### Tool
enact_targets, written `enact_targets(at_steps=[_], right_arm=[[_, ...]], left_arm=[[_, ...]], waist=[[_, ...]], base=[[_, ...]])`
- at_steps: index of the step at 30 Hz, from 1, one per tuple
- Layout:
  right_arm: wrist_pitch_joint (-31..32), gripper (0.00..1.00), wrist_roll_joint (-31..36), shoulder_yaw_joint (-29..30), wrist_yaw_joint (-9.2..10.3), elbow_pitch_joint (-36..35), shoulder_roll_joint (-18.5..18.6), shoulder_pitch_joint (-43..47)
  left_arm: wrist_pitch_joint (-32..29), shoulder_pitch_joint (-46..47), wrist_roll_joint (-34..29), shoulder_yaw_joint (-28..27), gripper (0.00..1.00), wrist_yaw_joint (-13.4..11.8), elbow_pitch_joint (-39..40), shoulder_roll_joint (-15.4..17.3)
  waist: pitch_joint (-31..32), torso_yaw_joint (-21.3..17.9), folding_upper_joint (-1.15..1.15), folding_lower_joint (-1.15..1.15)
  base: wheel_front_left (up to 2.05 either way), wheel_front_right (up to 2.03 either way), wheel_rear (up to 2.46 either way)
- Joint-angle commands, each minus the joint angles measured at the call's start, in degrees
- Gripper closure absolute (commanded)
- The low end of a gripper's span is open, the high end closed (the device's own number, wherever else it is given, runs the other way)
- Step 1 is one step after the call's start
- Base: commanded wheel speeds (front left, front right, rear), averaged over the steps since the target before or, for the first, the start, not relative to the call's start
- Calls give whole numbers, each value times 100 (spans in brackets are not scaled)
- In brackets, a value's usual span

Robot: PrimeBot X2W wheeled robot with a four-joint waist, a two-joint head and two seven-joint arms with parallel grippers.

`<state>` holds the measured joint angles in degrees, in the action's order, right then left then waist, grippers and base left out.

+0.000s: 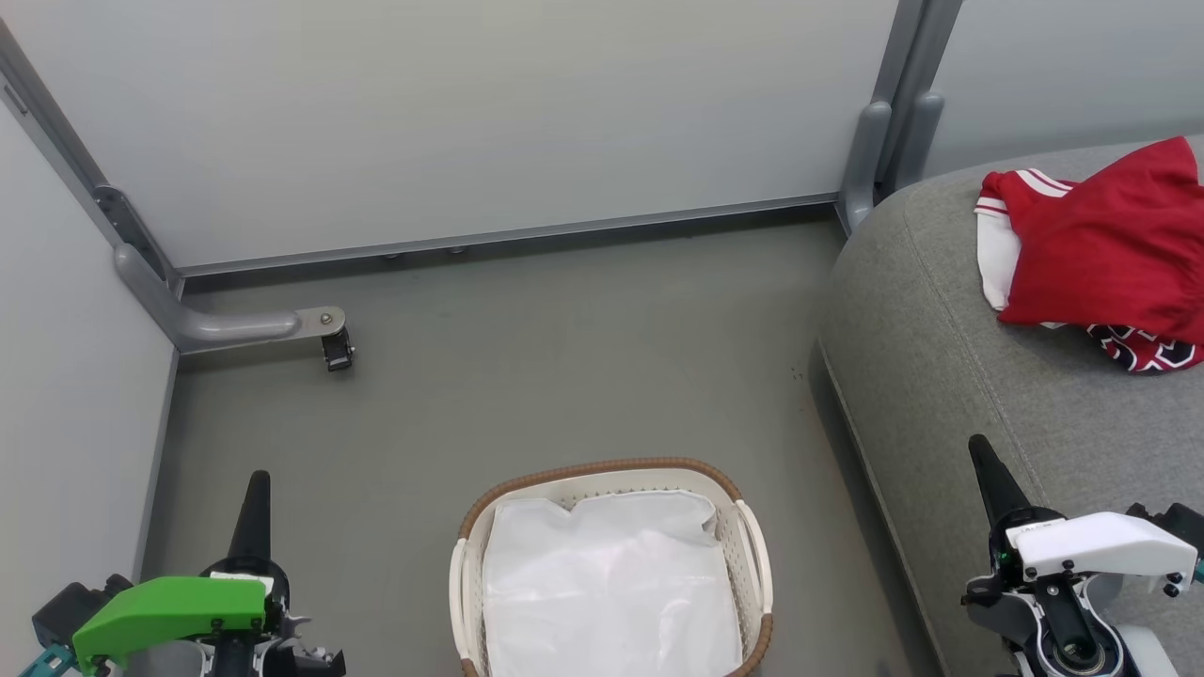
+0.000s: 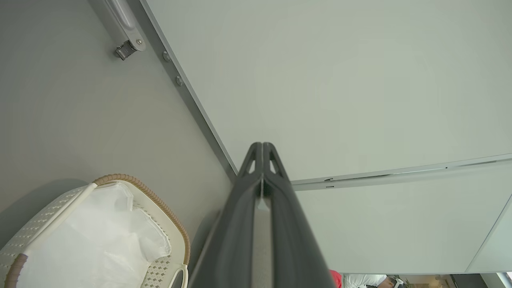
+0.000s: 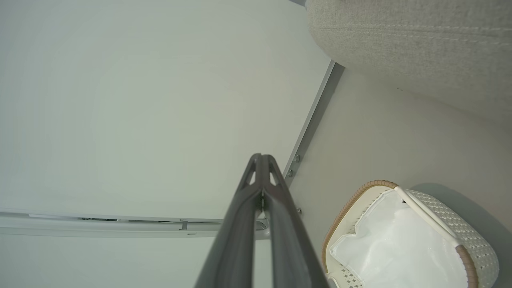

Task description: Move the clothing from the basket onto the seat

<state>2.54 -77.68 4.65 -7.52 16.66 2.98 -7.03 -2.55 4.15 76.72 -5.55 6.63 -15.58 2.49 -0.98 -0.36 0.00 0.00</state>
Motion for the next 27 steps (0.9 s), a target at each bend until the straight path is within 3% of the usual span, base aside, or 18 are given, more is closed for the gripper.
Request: enact_targets(at_steps=[1, 27], right_arm=[[44, 100, -129, 33, 4, -72, 14, 32], [337, 100, -1185, 166, 3, -239, 1, 93]], left_arm=[[-44, 133, 155, -33, 100, 42, 48, 51], [-340, 228, 1259, -95, 100, 91, 142, 57]], waist=[[3, 2, 0, 0], [61, 27, 0, 0]], base=[[0, 0, 0], [0, 0, 0]])
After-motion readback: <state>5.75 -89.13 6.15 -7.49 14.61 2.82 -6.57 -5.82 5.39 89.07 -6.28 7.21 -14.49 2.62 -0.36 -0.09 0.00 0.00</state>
